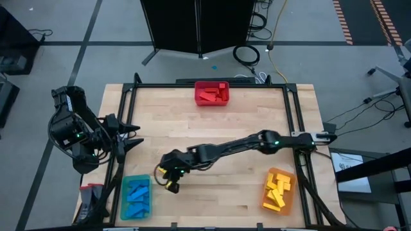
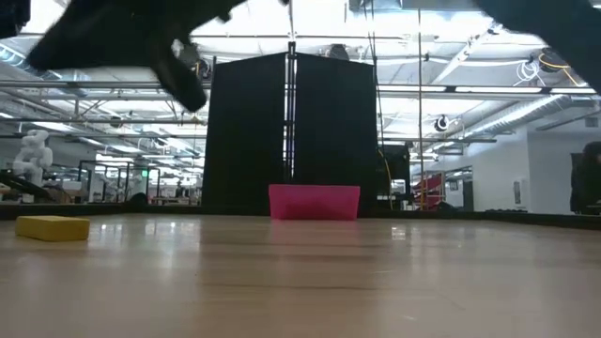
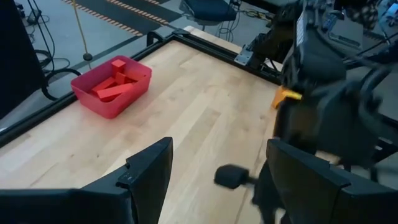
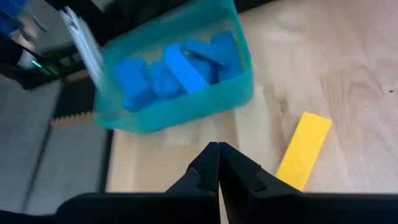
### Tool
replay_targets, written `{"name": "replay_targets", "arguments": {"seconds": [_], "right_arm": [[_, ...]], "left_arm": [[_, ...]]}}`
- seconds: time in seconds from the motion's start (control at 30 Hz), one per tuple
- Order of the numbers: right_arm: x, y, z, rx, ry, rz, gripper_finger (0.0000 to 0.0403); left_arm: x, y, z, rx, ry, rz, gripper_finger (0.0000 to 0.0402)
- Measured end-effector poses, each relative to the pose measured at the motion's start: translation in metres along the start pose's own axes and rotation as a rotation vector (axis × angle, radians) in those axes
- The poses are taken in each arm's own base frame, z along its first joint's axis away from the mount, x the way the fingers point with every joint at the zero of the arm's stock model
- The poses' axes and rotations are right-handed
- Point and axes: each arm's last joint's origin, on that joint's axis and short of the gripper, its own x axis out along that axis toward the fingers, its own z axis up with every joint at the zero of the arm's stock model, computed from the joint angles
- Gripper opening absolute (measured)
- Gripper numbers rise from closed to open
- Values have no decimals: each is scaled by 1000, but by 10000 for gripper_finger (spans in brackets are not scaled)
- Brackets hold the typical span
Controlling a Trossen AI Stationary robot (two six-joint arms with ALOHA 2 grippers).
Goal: Sort blocks
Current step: Put the yellow block into the orange bin
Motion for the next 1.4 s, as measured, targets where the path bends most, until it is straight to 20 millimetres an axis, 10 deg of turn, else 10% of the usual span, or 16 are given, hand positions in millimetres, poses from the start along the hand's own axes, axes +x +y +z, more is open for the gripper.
{"name": "replay_targets", "arguments": {"seconds": [0.53,1.1,1.4], "right_arm": [[33,-22,-16,-150,-66,-171,13],[38,-22,-19,-239,-84,-205,235],[51,-32,-30,-190,-73,-282,264]], "left_arm": [[0,0,0,7,1,2,264],[0,1,0,9,3,3,264],[0,0,0,3,3,1,264]]}}
